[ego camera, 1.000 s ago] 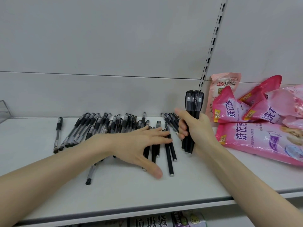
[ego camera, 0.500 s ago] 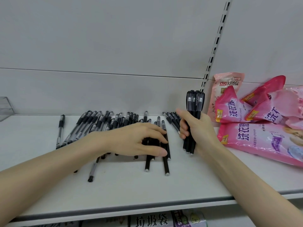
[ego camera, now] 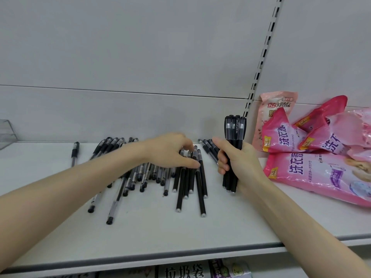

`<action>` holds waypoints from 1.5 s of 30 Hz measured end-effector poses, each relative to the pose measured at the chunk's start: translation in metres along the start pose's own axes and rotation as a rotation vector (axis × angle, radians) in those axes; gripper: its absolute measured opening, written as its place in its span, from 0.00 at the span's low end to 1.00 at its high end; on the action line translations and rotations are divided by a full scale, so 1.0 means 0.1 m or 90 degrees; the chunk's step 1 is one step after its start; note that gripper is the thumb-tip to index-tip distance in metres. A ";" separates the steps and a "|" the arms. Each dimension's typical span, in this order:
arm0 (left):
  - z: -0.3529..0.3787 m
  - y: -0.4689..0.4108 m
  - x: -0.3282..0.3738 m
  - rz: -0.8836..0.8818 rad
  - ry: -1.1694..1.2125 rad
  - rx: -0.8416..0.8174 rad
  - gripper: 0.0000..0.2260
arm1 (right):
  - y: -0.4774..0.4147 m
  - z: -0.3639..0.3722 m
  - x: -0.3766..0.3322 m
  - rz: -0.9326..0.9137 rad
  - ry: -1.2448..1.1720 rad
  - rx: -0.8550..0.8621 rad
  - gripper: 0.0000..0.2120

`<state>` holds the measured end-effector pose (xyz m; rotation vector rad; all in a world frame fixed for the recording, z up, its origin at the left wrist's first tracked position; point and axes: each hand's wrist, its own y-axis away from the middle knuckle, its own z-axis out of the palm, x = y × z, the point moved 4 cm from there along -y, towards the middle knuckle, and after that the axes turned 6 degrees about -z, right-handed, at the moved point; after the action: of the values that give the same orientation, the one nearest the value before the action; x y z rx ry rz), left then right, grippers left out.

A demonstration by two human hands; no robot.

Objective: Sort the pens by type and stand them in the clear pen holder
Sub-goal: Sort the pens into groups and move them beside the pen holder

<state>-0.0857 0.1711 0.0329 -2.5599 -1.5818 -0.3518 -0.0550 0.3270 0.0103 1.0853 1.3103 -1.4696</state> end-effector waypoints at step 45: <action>-0.21 0.20 0.23 -0.013 0.727 0.263 0.11 | 0.14 0.15 -0.11 -0.029 -0.008 -0.086 0.13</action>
<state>-0.0604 0.1777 0.0596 -1.4948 -1.0420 -1.0870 -0.0393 0.3117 0.0179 0.9629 1.4125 -1.3982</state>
